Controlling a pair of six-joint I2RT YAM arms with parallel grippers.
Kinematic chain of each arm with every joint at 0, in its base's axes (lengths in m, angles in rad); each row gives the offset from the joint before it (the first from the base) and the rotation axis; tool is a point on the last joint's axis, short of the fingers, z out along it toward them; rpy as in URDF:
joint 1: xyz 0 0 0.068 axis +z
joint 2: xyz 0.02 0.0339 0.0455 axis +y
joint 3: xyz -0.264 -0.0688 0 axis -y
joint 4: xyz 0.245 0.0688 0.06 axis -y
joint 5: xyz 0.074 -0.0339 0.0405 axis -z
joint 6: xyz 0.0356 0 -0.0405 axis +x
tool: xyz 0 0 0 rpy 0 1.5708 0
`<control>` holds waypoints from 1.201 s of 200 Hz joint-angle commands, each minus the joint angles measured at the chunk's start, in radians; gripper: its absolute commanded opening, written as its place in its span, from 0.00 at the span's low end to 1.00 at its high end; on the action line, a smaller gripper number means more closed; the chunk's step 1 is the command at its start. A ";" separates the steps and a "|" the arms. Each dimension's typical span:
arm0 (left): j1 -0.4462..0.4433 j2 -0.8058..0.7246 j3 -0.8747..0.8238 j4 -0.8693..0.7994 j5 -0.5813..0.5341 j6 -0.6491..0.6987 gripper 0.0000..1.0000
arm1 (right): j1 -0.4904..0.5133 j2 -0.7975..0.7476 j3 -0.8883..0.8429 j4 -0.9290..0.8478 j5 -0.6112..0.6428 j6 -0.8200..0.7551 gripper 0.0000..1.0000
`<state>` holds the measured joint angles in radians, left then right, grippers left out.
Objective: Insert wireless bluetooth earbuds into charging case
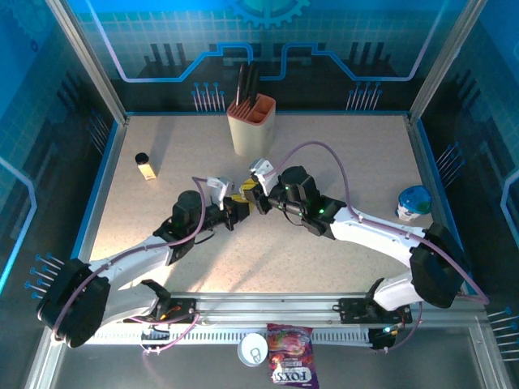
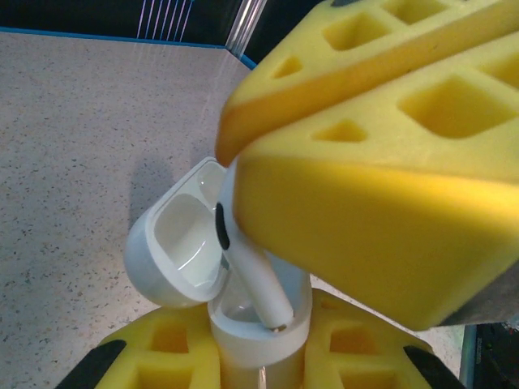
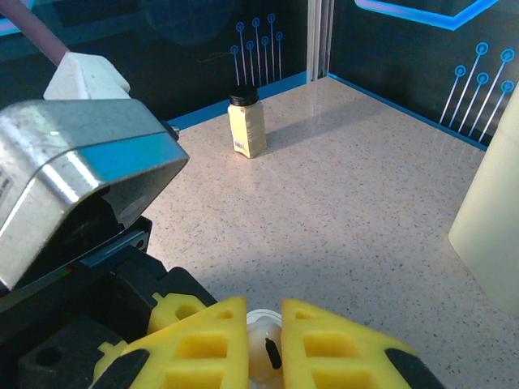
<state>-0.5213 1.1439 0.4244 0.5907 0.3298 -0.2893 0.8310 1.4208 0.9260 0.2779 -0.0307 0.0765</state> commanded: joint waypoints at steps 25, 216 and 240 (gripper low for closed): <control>-0.007 -0.002 0.031 0.059 0.002 -0.019 0.00 | 0.013 0.012 0.003 -0.003 -0.014 -0.027 0.14; -0.008 0.026 0.029 0.125 0.049 -0.011 0.00 | -0.015 -0.046 -0.026 -0.036 0.033 -0.052 0.14; -0.007 0.022 0.024 0.130 0.003 -0.046 0.00 | -0.015 -0.053 -0.026 -0.052 -0.010 -0.065 0.14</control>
<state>-0.5232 1.1660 0.4244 0.6601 0.3462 -0.3145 0.8238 1.3933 0.9104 0.2543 -0.0093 0.0322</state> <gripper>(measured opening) 0.185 0.143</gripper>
